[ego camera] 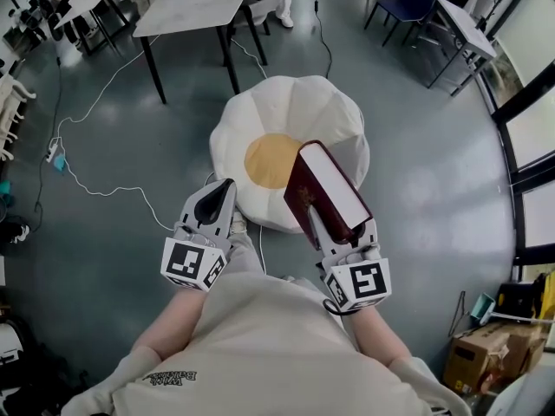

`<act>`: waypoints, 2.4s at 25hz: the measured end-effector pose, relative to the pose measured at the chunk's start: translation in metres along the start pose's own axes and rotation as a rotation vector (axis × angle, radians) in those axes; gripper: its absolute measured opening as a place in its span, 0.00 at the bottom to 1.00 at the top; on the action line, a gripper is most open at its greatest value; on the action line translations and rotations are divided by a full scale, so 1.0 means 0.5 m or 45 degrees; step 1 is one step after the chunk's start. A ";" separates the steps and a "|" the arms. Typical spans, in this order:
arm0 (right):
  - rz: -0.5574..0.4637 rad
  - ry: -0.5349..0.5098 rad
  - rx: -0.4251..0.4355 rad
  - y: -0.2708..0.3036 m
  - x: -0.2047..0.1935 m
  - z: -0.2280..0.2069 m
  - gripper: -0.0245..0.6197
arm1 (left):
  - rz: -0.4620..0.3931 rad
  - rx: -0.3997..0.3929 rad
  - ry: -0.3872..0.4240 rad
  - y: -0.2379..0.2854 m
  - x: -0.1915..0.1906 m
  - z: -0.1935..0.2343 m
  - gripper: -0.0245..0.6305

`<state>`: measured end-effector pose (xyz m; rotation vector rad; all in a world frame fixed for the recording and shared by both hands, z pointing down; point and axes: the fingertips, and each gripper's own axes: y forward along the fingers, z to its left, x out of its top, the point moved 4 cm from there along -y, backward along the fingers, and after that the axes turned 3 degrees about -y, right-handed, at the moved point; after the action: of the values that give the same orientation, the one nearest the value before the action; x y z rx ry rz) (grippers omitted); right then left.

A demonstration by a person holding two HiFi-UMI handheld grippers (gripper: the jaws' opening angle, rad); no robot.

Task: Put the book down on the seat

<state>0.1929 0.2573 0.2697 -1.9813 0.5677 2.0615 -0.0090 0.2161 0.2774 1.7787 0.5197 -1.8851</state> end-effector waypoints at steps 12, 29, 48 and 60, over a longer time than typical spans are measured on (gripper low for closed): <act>0.076 0.017 -0.064 0.345 0.051 -0.043 0.37 | 0.037 -0.119 -0.026 0.216 0.044 0.271 0.04; 0.131 -0.006 -0.098 0.701 0.109 0.009 0.37 | 0.045 -0.189 -0.067 0.332 0.059 0.575 0.04; 0.183 0.015 -0.004 0.748 0.090 -0.042 0.37 | 0.076 -0.059 -0.072 0.362 0.062 0.583 0.04; 0.296 0.079 -0.023 0.849 0.000 -0.135 0.37 | 0.107 -0.059 -0.088 0.485 -0.013 0.613 0.04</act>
<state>0.0756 -0.1534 0.3193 -2.0824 0.8307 2.1465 -0.1136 -0.1580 0.3215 1.6739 0.4531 -1.8550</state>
